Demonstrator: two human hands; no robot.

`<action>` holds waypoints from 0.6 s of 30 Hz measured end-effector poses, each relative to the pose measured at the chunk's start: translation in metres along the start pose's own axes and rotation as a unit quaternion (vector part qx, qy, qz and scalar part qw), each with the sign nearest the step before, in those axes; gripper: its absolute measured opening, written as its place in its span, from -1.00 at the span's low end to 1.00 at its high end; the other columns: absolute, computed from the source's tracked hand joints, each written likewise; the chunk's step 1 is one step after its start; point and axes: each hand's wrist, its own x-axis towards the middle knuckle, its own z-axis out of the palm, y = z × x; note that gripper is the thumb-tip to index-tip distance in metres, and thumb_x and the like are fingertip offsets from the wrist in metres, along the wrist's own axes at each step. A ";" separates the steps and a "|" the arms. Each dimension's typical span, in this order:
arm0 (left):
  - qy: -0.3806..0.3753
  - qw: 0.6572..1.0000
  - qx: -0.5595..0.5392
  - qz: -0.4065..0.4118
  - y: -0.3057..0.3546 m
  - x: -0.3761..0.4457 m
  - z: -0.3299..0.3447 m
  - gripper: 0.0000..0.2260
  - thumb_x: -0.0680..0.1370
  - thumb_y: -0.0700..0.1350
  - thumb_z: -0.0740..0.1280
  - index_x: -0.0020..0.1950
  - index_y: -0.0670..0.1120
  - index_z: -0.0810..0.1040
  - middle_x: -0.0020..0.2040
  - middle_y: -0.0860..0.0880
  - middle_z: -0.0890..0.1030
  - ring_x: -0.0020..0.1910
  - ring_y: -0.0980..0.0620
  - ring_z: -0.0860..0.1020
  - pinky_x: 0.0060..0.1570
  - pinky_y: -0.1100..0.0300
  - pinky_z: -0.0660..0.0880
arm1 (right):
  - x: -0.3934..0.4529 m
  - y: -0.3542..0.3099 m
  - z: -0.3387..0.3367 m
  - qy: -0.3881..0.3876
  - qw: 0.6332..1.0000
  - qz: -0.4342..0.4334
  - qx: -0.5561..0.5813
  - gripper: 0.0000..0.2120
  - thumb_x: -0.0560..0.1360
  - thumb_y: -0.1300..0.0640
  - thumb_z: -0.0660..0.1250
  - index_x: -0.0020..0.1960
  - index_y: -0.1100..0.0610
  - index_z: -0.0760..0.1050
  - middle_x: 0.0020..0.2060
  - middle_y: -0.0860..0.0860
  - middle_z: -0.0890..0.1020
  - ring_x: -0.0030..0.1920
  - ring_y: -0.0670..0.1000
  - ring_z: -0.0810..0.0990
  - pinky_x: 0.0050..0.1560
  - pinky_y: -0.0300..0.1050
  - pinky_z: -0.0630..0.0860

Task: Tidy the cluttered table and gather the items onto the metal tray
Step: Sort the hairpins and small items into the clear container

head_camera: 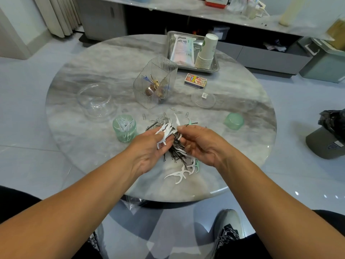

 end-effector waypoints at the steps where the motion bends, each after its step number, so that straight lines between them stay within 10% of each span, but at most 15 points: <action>1: -0.011 1.000 -0.002 0.002 -0.001 -0.001 0.001 -0.74 0.67 -0.36 0.17 0.30 -0.25 0.55 0.03 -0.20 0.67 -0.05 -0.07 0.67 -0.03 0.09 0.64 | 0.000 0.003 0.003 -0.009 1.000 0.004 -0.002 -0.89 0.51 0.24 0.48 -0.11 0.15 0.55 -0.38 0.03 0.64 -0.47 -0.12 0.56 -0.56 -0.33 0.36; 9: -0.056 0.998 -0.007 0.002 -0.006 -0.006 0.001 -0.71 0.68 -0.31 0.20 0.40 -0.32 0.44 0.25 -0.29 0.60 0.06 -0.12 0.61 0.16 0.10 0.60 | -0.004 0.011 0.013 0.031 0.996 -0.045 -0.071 -0.83 0.43 0.15 0.58 -0.12 0.22 0.64 -0.37 0.07 0.67 -0.49 -0.12 0.57 -0.51 -0.31 0.49; 13: -0.034 0.997 -0.063 -0.004 0.001 -0.005 -0.002 -0.80 0.64 -0.38 0.22 0.25 -0.35 0.52 0.14 -0.30 0.63 0.00 -0.13 0.66 -0.05 0.12 0.67 | -0.003 -0.002 0.003 0.083 0.986 -0.103 -0.097 -0.82 0.51 0.12 0.51 -0.07 0.25 0.65 -0.45 -0.03 0.62 -0.50 -0.14 0.54 -0.51 -0.30 0.48; 18: 0.024 0.998 -0.054 -0.004 0.011 0.000 -0.009 -0.88 0.64 -0.38 0.24 0.14 -0.29 0.52 0.08 -0.28 0.64 -0.10 -0.09 0.69 -0.22 0.18 0.67 | 0.007 -0.018 -0.037 0.245 0.881 -0.188 -0.358 -0.80 0.51 -0.01 0.50 -0.21 0.09 0.66 -0.47 -0.07 0.59 -0.42 -0.02 0.53 -0.30 -0.10 0.48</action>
